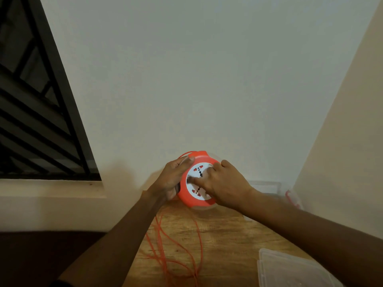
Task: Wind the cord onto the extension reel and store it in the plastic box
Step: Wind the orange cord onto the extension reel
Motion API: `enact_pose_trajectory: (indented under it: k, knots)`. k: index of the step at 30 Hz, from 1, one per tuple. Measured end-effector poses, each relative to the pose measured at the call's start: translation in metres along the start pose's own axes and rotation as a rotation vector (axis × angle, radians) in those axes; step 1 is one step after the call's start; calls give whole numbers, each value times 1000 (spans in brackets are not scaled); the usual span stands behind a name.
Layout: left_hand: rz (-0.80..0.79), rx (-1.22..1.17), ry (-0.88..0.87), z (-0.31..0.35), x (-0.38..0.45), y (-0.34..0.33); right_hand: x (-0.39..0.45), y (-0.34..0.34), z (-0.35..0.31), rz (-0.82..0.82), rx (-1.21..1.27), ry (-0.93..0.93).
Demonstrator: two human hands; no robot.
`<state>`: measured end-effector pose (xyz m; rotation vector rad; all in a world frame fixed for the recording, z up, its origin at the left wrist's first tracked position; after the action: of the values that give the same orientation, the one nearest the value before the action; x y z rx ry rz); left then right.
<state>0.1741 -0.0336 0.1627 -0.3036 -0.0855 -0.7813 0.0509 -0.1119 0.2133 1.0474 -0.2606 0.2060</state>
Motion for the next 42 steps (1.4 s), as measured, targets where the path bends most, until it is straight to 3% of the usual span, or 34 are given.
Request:
enact_pose_trajectory:
  k: [6, 9, 12, 15, 17, 21, 23, 26, 34, 39, 42]
  knots:
    - [95, -25, -104, 4, 4, -9, -4, -10, 14, 56, 505, -625]
    - [127, 5, -131, 0, 3, -12, -15, -34, 14, -48, 1081, -939]
    - [137, 30, -108, -9, 2, -12, -25, -50, 4, -160, 1561, -1071]
    - [119, 22, -103, -12, 2, -14, -31, -55, -1, -211, 1751, -1117]
    - [109, -27, -103, -13, 4, -16, -34, -49, 2, -205, 1595, -1031]
    - [120, -84, -52, -16, 5, -16, -34, -16, 12, -35, 577, -575]
    - [94, -66, -34, -19, 5, -17, -31, -4, 8, 14, 321, -312]
    - [50, -43, -32, -18, 5, -21, -27, -1, 6, -35, 204, -79]
    - [-27, -21, -13, -12, 4, -15, -23, 4, 14, -17, 2, 134]
    - [-89, -12, 8, -10, -1, -15, -24, -1, 5, -44, -124, 398]
    - [-133, 17, -6, -9, -1, -16, -25, -2, 2, -48, -209, 406]
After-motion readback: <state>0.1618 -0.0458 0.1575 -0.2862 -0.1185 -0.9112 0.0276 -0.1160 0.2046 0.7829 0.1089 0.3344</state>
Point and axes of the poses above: each hand's wrist, its own x-axis towards the middle knuckle, its own y-axis out of the back of the hand, z = x × y, the point moved 5 cm from there along x, towards the middle knuckle, and after that the axes turned 12 degrees about -y, right-handed, at the moved point
